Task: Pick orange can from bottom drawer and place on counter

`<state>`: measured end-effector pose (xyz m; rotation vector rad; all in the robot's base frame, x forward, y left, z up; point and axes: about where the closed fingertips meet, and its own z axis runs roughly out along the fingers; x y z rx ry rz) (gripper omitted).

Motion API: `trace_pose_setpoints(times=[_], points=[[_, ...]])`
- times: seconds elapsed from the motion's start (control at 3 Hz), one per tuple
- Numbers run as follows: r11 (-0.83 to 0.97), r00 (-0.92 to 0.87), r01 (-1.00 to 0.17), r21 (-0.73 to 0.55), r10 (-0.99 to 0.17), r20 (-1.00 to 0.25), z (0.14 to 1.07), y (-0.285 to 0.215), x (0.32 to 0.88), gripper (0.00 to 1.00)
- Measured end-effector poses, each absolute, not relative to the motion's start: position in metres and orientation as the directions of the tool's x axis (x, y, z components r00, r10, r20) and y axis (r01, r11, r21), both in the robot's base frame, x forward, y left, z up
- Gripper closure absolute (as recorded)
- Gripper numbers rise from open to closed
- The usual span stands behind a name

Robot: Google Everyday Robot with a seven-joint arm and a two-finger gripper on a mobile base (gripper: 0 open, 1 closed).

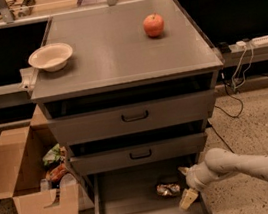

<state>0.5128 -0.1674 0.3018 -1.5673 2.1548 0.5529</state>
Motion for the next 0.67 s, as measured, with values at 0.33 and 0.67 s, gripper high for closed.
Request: trace_pose_setpoints(times=[0.33, 0.67], points=[[0.271, -0.257, -0.96, 0.066, -0.767, -0.588, 0.261, -0.161, 0.532, 0.0], [0.241, -0.225, -0.969, 0.057, -0.759, -0.611, 0.217, -0.149, 0.552, 0.0]])
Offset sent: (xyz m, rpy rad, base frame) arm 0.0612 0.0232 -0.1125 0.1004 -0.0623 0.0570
